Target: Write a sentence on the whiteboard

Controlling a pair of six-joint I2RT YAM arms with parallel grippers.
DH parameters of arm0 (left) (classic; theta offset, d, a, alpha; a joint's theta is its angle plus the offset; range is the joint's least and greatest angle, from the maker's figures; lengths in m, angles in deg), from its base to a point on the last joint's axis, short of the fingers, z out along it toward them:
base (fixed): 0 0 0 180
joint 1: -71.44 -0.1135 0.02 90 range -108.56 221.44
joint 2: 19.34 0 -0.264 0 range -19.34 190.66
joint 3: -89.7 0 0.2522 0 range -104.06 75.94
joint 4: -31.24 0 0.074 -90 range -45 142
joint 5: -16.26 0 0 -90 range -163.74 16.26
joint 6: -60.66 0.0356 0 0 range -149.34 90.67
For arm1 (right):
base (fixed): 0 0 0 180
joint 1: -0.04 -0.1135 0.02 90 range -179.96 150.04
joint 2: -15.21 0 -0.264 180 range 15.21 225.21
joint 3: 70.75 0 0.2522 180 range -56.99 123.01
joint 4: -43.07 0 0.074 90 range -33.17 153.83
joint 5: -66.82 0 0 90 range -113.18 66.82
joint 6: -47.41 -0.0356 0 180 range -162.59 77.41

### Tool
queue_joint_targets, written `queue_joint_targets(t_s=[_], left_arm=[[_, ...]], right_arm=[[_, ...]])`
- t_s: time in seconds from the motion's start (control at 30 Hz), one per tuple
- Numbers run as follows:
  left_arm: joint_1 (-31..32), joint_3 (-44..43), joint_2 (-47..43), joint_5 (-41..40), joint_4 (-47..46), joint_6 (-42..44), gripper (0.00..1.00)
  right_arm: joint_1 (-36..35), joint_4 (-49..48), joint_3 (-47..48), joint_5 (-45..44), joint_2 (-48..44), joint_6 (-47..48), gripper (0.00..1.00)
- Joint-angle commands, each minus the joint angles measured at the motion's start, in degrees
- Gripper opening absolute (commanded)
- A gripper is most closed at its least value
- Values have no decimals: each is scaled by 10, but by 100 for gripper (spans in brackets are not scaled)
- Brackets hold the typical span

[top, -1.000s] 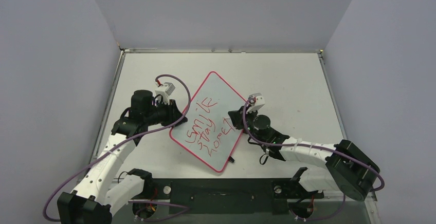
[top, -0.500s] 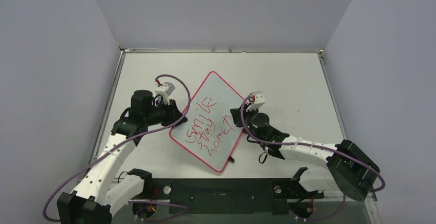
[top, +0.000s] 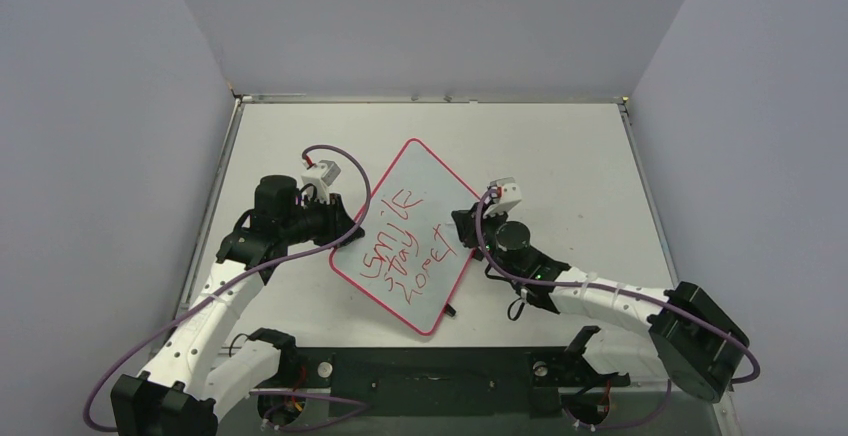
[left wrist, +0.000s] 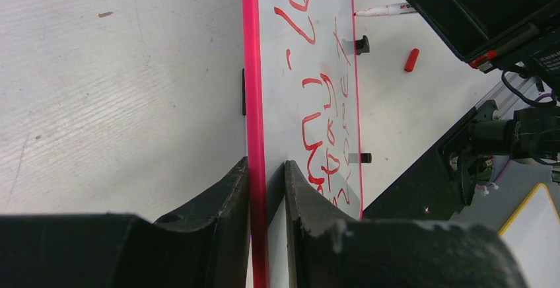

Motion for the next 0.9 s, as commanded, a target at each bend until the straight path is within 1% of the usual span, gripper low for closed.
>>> queue_joint_targets(t_s=[0.0, 0.27, 0.47, 0.87], left_arm=[[0, 0, -12, -7, -25, 33, 0], [0, 0, -13, -6, -25, 33, 0], [0, 0, -12, -6, -25, 33, 0], [0, -1, -11, -6, -25, 34, 0]], right_arm=[[4, -14, 16, -14, 20, 5, 0], [5, -25, 25, -12, 56, 6, 0], [5, -26, 19, -12, 64, 7, 0], [6, -24, -30, -23, 64, -2, 0]])
